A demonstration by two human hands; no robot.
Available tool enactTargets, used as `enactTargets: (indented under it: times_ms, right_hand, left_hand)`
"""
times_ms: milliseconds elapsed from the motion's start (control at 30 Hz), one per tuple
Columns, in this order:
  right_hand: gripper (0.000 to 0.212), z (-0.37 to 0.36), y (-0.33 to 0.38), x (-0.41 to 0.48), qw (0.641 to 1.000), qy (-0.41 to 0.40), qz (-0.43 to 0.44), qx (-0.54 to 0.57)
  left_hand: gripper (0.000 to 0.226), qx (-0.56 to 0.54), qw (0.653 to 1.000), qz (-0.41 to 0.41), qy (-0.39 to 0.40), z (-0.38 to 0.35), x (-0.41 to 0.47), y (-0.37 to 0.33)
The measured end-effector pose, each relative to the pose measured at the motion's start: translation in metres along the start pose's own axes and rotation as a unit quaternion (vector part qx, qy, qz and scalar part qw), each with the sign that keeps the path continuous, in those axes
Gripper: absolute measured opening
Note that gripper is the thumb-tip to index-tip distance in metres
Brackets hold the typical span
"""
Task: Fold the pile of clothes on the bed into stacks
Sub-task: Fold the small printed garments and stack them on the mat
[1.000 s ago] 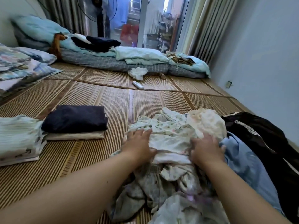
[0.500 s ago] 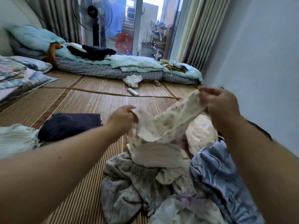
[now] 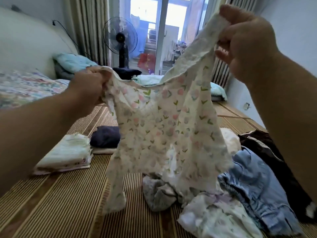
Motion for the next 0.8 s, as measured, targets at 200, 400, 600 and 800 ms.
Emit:
enactTargets:
  times_ms: [200, 400, 600, 800]
  right_hand:
    - [0.037, -0.035, -0.052, -0.011, 0.995, -0.004, -0.093, -0.034]
    - [0.039, -0.055, -0.202, -0.073, 0.941, 0.036, -0.281, -0.185]
    - [0.059, -0.054, -0.277, -0.153, 0.886, 0.156, -0.357, -0.251]
    - [0.077, -0.053, -0.273, -0.236, 0.813, 0.362, -0.237, -0.39]
  left_hand:
    - [0.017, 0.05, 0.997, 0.044, -0.046, 0.047, -0.013, 0.013]
    - [0.026, 0.115, 0.976, 0.182, -0.014, 0.06, -0.056, 0.108]
    - [0.056, 0.245, 0.927, 0.22, 0.178, 0.052, -0.129, 0.179]
    - [0.031, 0.316, 0.892, 0.118, 0.3, 0.062, -0.213, 0.179]
Point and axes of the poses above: each hand's wrist, its own x-axis towards the middle knuckle, its own z-axis out of the back of the hand, y = z × x, the point moved 2 cm from there along x, towards the middle knuckle, and after that the axes turned 8 degrees about -z, right-handed, at the moved point
